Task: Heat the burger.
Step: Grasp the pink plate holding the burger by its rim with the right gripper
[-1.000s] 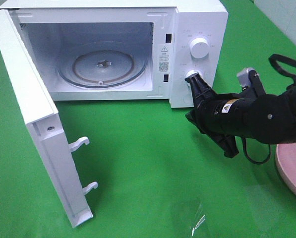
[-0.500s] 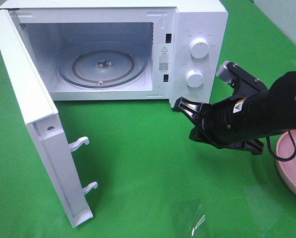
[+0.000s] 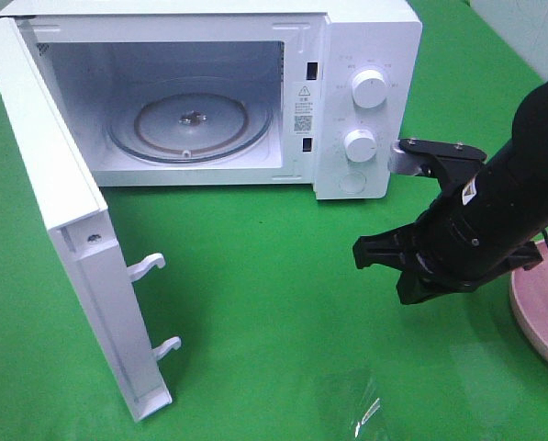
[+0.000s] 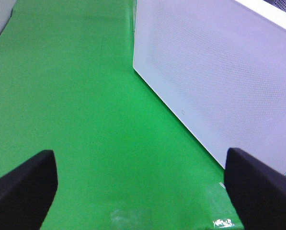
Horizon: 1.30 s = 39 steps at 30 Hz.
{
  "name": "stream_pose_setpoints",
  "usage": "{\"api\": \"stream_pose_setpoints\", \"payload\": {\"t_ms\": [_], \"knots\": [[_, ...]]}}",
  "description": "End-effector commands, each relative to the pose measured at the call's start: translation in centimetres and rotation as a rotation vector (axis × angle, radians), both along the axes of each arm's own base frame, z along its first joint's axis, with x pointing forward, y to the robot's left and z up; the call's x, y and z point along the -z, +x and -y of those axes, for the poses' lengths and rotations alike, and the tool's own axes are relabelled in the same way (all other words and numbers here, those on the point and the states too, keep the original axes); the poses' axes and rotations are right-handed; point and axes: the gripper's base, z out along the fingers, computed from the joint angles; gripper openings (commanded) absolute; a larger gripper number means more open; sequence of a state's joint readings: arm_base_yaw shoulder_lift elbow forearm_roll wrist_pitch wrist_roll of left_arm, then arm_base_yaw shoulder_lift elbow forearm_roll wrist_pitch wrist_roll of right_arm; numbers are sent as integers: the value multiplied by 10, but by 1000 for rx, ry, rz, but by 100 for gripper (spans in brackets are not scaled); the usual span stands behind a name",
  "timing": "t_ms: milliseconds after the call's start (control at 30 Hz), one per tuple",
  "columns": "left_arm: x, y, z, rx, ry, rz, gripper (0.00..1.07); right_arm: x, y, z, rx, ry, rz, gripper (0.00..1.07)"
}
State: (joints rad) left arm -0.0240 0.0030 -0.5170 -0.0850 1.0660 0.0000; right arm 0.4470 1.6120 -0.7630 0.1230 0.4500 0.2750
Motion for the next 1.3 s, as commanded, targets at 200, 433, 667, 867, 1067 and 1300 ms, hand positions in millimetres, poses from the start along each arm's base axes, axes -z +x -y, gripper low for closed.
{"api": "stream_pose_setpoints", "payload": {"t_ms": [200, 433, 667, 867, 1067, 1300], "knots": [[0, -1, 0, 5, -4, -2, 87, -14, 2, 5, -245, -155, -34, 8], [0, -1, 0, 5, -4, -2, 87, -22, 3, 4, -291, -162, -7, 21], [0, -1, 0, 5, -4, -2, 87, -38, 0, 7, -309, -163, 51, 84], [0, -1, 0, 5, -4, -2, 87, -47, -2, 16, -307, -175, 65, 101], [0, -1, 0, 5, -4, -2, 87, -46, 2, 48, -222, -206, -20, 96], [0, -1, 0, 5, -4, -2, 87, -45, 6, 80, -119, -230, -61, 91]]}}
